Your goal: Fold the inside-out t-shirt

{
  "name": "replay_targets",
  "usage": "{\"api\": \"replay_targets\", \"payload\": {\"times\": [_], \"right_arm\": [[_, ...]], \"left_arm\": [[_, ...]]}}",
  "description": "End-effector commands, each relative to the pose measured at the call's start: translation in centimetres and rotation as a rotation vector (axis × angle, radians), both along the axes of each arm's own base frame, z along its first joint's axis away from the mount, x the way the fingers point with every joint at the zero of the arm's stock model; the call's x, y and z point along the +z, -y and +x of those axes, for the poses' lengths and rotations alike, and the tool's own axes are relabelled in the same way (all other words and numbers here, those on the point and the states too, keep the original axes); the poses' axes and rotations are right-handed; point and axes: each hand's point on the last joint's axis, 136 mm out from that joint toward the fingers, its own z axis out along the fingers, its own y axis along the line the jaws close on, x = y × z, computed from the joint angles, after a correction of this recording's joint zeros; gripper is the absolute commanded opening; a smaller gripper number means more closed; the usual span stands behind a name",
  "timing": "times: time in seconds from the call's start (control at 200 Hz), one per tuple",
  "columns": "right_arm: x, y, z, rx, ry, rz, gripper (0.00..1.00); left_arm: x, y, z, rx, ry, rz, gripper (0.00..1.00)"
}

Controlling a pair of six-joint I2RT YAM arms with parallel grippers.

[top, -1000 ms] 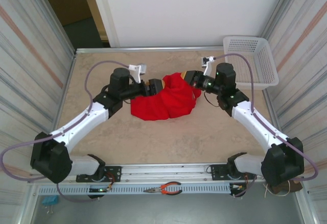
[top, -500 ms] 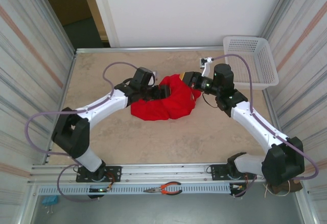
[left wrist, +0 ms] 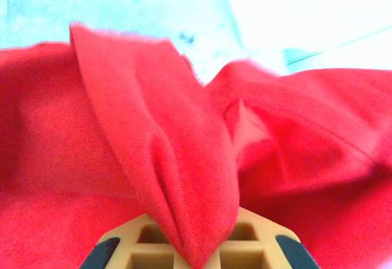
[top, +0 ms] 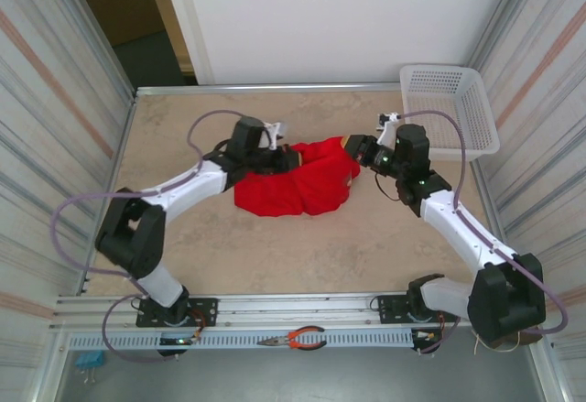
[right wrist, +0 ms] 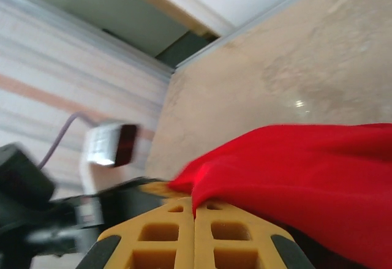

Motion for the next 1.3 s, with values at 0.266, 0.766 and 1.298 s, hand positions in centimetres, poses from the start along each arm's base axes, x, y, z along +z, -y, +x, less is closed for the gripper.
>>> {"api": "replay_targets", "payload": {"times": [0.266,0.766,1.298], "right_arm": [[-11.7,0.0,1.5,-0.091,-0.261,-0.179,0.01],[1.6,-3.0,-1.0,0.112,0.031,-0.244,0.75],[-3.7,-8.8,0.5,0.316,-0.040,-0.194,0.01]], "left_arm": [[13.4,-2.5,-2.4,-0.193,0.316,-0.462,0.00],[12.8,-1.6,-3.2,-0.252,0.353,-0.360,0.00],[12.7,-1.5,-3.4,-0.250,0.338,-0.355,0.00]]}}
